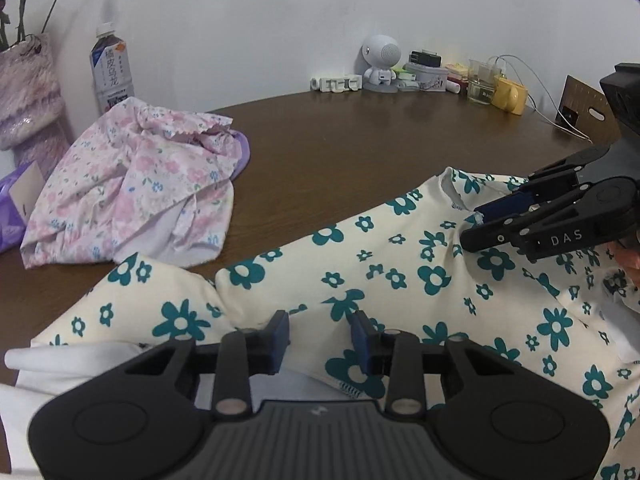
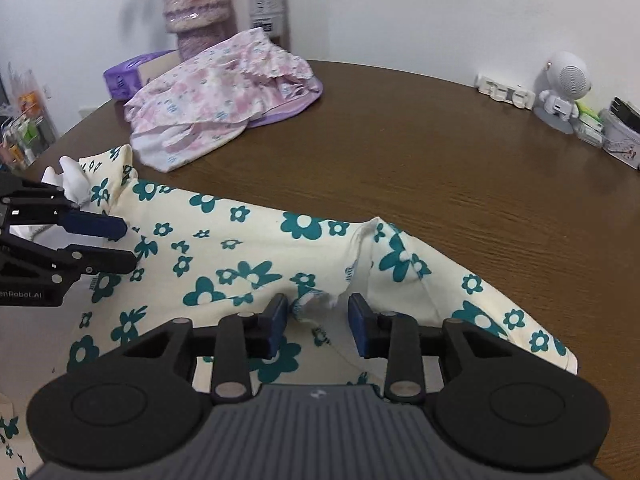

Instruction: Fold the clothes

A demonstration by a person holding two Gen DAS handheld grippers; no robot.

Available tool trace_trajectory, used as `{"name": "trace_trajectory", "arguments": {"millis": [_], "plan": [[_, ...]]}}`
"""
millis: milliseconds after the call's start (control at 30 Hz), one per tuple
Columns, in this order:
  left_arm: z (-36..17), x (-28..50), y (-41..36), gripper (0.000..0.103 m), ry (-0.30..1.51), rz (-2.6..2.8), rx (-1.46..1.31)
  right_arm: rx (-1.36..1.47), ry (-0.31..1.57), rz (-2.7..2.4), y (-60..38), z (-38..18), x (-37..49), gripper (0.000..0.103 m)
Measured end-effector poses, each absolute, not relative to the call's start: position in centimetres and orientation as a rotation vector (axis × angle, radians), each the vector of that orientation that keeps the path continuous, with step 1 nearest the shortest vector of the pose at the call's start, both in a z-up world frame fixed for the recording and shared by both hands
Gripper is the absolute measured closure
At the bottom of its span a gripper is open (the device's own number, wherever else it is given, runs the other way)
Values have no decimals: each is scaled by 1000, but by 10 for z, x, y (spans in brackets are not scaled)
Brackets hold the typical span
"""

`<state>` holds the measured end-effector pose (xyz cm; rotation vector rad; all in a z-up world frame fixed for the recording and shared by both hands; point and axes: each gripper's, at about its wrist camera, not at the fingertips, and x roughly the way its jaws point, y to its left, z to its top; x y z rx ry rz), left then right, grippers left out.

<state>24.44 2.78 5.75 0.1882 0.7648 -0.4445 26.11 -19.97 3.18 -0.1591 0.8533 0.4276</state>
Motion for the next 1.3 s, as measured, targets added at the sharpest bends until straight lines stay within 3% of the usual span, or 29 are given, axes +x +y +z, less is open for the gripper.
{"name": "trace_trajectory", "arguments": {"millis": [300,1300], "plan": [[61,272,15,70,746,-485,205,-124,852,379,-223,29,287,67],[58,280,53,67,750,-508,220,-112,836,327,-265,29,244,67]]}}
